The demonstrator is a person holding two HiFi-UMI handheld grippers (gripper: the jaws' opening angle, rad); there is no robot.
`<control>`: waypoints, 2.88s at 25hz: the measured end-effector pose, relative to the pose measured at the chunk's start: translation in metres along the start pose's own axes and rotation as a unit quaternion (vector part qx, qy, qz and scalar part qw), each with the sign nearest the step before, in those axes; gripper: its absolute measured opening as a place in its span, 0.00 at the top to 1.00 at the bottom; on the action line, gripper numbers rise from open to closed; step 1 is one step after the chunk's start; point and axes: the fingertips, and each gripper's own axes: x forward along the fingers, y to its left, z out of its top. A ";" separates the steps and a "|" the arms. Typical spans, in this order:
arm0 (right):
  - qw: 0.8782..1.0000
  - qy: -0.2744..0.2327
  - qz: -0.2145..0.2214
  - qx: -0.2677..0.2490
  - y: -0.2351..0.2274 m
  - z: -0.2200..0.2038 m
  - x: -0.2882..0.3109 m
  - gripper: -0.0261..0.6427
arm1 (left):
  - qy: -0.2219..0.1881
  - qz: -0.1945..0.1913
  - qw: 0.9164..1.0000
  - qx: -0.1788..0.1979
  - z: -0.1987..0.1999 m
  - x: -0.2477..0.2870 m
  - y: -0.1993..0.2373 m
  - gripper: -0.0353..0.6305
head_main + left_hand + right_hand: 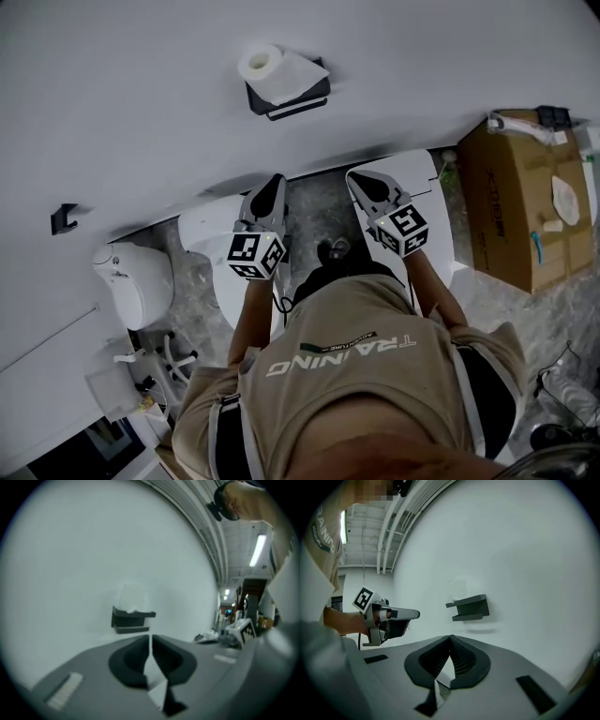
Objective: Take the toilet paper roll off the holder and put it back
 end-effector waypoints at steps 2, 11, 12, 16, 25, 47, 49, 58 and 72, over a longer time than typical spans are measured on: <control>1.000 -0.005 -0.013 -0.018 -0.001 0.013 0.001 0.94 | -0.005 0.002 1.000 0.004 0.006 0.005 0.005 0.94; 0.998 -0.034 -0.031 -0.039 -0.005 0.078 0.017 0.94 | -0.026 -0.010 1.000 0.013 0.050 0.036 0.035 0.52; 0.998 -0.037 -0.032 -0.044 -0.004 0.083 0.019 0.94 | -0.030 -0.010 0.999 0.011 0.056 0.041 0.041 0.52; 0.998 -0.037 -0.036 -0.047 -0.005 0.087 0.024 0.94 | -0.046 -0.003 0.999 0.015 0.081 0.061 0.057 0.31; 0.997 -0.032 -0.053 -0.039 -0.023 0.089 0.033 0.94 | -0.039 -0.022 0.998 0.051 0.119 0.117 0.071 0.28; 0.997 -0.008 -0.057 -0.057 -0.041 0.091 0.043 0.94 | -0.008 0.012 0.997 0.081 0.122 0.177 0.079 0.32; 0.997 -0.010 -0.057 -0.057 -0.042 0.092 0.042 0.94 | -0.007 0.011 0.997 0.081 0.122 0.178 0.078 0.34; 0.997 -0.014 -0.050 -0.061 -0.033 0.091 0.037 0.94 | -0.032 0.002 0.997 0.070 0.133 0.158 0.068 0.35; 0.997 -0.019 -0.030 -0.066 -0.007 0.084 0.030 0.94 | -0.073 0.000 0.997 0.031 0.146 0.080 0.069 0.35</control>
